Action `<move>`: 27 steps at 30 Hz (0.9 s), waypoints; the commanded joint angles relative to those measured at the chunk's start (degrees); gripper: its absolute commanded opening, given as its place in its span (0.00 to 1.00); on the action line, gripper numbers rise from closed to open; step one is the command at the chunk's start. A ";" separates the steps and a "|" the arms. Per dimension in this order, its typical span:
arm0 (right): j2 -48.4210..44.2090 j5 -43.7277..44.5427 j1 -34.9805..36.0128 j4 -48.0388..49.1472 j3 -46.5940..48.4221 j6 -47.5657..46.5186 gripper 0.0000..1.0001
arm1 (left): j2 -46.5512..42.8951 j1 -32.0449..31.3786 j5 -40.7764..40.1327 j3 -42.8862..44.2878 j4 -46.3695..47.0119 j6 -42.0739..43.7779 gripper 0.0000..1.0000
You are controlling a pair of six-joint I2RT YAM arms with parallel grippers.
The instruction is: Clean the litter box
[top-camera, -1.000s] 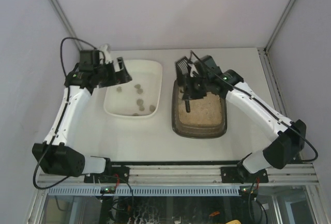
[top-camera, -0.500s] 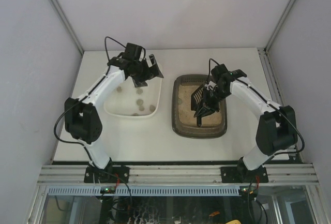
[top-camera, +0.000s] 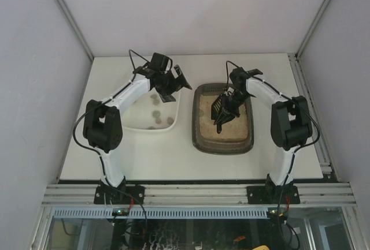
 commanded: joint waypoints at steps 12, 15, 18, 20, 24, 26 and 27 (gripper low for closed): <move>5.08 -5.29 2.83 0.87 4.02 -0.89 0.00 | -0.84 -2.25 3.41 -2.63 6.74 -3.42 0.98; 6.11 -5.53 3.66 1.69 5.11 -0.71 0.00 | -0.05 -2.86 3.83 -3.00 6.79 -3.50 0.99; 7.34 -6.80 4.21 2.90 5.34 -0.48 0.00 | -0.03 -3.16 3.91 -4.33 7.76 -4.05 0.98; 7.94 -7.67 4.46 3.73 5.17 -0.56 0.00 | -0.10 -3.46 3.93 -5.29 8.61 -4.51 0.98; 8.38 -9.60 4.59 5.59 4.07 -0.80 0.00 | 0.44 -3.74 4.16 -5.46 8.92 -4.76 0.98; 8.40 -11.45 4.59 6.99 2.88 -0.75 0.00 | 0.79 -3.71 4.10 -5.44 9.23 -5.07 0.98; 8.45 -12.67 4.52 7.72 2.13 -0.76 0.00 | 0.97 -5.23 4.10 -5.47 9.27 -5.25 0.98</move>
